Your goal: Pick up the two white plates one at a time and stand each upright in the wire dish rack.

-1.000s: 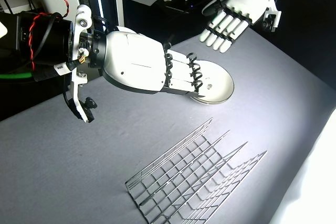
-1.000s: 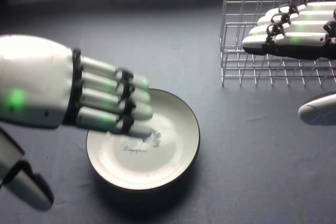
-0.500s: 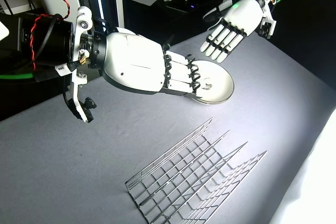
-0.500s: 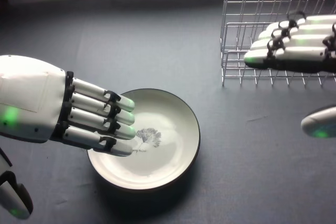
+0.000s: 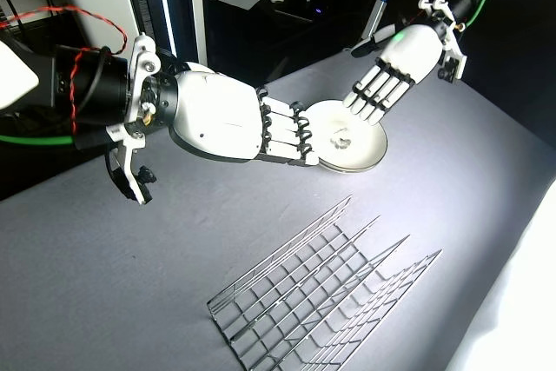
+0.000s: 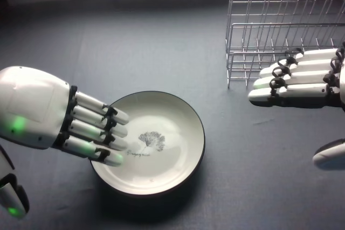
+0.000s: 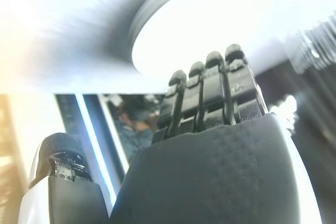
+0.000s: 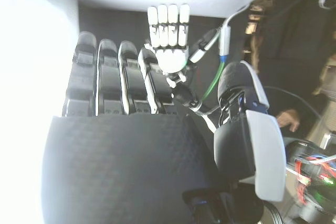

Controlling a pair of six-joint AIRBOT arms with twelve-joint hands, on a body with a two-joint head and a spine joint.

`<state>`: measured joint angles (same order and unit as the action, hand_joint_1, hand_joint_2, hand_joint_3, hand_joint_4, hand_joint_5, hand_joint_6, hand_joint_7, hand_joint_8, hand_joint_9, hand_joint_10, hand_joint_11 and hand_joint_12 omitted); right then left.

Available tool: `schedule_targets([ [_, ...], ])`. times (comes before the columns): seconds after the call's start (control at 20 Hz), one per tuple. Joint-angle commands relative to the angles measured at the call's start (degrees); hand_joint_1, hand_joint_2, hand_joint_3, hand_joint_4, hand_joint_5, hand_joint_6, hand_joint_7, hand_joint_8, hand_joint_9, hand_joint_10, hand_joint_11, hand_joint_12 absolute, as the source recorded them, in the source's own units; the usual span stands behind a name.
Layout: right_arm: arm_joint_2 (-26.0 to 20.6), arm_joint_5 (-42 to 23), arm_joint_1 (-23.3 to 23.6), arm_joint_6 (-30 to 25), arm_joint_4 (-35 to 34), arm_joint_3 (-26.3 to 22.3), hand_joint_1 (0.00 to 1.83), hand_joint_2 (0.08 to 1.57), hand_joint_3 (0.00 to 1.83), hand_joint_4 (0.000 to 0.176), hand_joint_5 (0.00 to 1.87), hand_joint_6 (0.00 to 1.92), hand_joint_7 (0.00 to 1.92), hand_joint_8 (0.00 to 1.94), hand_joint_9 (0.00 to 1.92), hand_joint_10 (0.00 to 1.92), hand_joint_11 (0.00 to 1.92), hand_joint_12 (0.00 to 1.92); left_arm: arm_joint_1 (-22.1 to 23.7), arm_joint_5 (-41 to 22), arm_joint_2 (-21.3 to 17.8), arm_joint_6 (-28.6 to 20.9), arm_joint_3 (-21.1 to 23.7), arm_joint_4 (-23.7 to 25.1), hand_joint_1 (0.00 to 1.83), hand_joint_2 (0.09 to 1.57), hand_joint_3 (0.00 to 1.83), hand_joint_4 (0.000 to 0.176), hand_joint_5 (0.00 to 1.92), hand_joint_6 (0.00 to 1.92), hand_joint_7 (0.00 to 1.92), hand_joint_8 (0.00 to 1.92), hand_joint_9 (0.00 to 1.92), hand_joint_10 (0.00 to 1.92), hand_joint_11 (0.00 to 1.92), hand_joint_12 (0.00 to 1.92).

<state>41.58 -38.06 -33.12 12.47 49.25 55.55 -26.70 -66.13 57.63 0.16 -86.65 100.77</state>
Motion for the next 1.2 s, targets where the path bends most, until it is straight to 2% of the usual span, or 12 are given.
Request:
schedule_targets([
  [0.0,0.2,-6.3,0.4,0.9,-3.4,0.8,0.09,1.24,0.0,0.0,0.08,0.0,0.09,0.0,0.08,0.0,0.0,0.36,-0.2,-2.2,0.0,0.3,-0.5,-3.9,0.0,0.97,0.0,0.0,0.0,0.0,0.0,0.0,0.0,0.0,0.0,0.0],
  [0.1,2.0,-11.7,-0.5,4.1,-3.1,3.8,0.06,1.25,0.0,0.0,0.05,0.0,0.06,0.0,0.05,0.0,0.0,0.26,-1.0,-2.2,0.4,0.5,-1.0,-3.8,0.0,0.97,0.0,0.0,0.0,0.0,0.0,0.0,0.0,0.0,0.0,0.0],
  [0.15,2.5,-12.3,-0.5,4.7,-2.3,4.8,0.04,1.26,0.0,0.0,0.04,0.0,0.04,0.0,0.03,0.0,0.0,0.2,-1.3,-2.2,0.6,0.7,-1.3,-3.7,0.0,0.97,0.0,0.0,0.0,0.0,0.0,0.0,0.0,0.0,0.0,0.0],
  [0.25,4.0,-15.9,-0.3,6.9,-0.8,7.0,0.08,1.25,0.0,0.0,0.08,0.0,0.1,0.01,0.09,0.01,0.0,0.3,-1.7,-2.2,0.9,1.2,-1.7,-3.7,0.0,0.96,0.0,0.0,0.0,0.0,0.0,0.0,0.0,0.0,0.0,0.0],
  [0.3,4.5,-17.2,-0.2,8.2,1.1,7.9,0.04,1.26,0.0,0.0,0.06,0.0,0.07,0.0,0.07,0.01,0.0,0.25,-1.8,-2.2,1.3,1.2,-2.1,-3.6,0.0,0.96,0.0,0.0,0.0,0.0,0.0,0.0,0.0,0.0,0.0,0.0],
  [0.35,4.8,-17.4,0.0,8.6,1.9,8.3,0.06,1.26,0.0,0.0,0.11,0.01,0.11,0.01,0.1,0.01,0.0,0.34,-2.0,-2.2,1.5,1.2,-2.4,-3.6,0.0,0.96,0.0,0.0,0.0,0.0,0.0,0.0,0.0,0.0,0.0,0.0],
  [0.45,5.6,-18.0,0.8,9.0,4.1,9.3,0.09,1.25,0.0,0.0,0.13,0.0,0.12,0.0,0.1,0.01,0.0,0.36,-2.2,-2.0,2.0,1.3,-3.0,-3.3,0.0,0.96,0.0,0.0,0.0,0.0,0.0,0.0,0.0,0.0,0.0,0.0],
  [0.55,6.8,-18.7,2.2,9.2,7.9,11.2,0.03,1.25,0.0,0.0,0.11,0.0,0.11,0.0,0.1,0.0,0.0,0.38,-2.3,-1.8,2.6,1.3,-3.9,-2.8,0.0,0.97,0.0,0.0,0.0,0.0,0.0,0.0,0.0,0.0,0.0,0.0],
  [0.65,7.7,-18.4,3.2,9.4,9.4,12.3,0.05,1.26,0.0,0.0,0.11,0.0,0.1,0.0,0.09,0.0,0.0,0.37,-2.3,-1.7,3.1,1.3,-4.7,-2.6,0.0,0.97,0.0,0.0,0.0,0.0,0.0,0.0,0.0,0.0,0.0,0.0],
  [0.8,8.8,-17.8,5.3,9.4,11.5,13.1,0.07,1.26,0.0,0.0,0.16,0.01,0.15,0.01,0.14,0.01,0.0,0.51,-2.4,-1.2,4.1,1.4,-5.8,-1.8,0.0,1.0,0.01,0.0,0.0,0.0,0.0,0.0,0.0,0.0,0.0,0.0],
  [0.9,9.2,-17.6,6.5,9.4,12.2,13.1,0.09,1.27,0.0,0.0,0.14,0.0,0.13,0.0,0.12,0.0,0.0,0.45,-2.6,-1.0,4.7,1.4,-6.6,-1.1,0.0,0.99,0.01,0.0,0.0,0.0,0.0,0.0,0.0,0.0,0.0,0.0],
  [1.15,9.5,-17.5,9.2,9.2,14.3,13.2,0.15,1.27,0.0,0.0,0.17,0.0,0.17,0.0,0.15,0.0,0.0,0.51,-3.1,-0.8,6.0,1.4,-8.6,0.6,0.0,0.98,0.0,0.0,0.0,0.0,0.0,0.0,0.0,0.0,0.0,0.0],
])
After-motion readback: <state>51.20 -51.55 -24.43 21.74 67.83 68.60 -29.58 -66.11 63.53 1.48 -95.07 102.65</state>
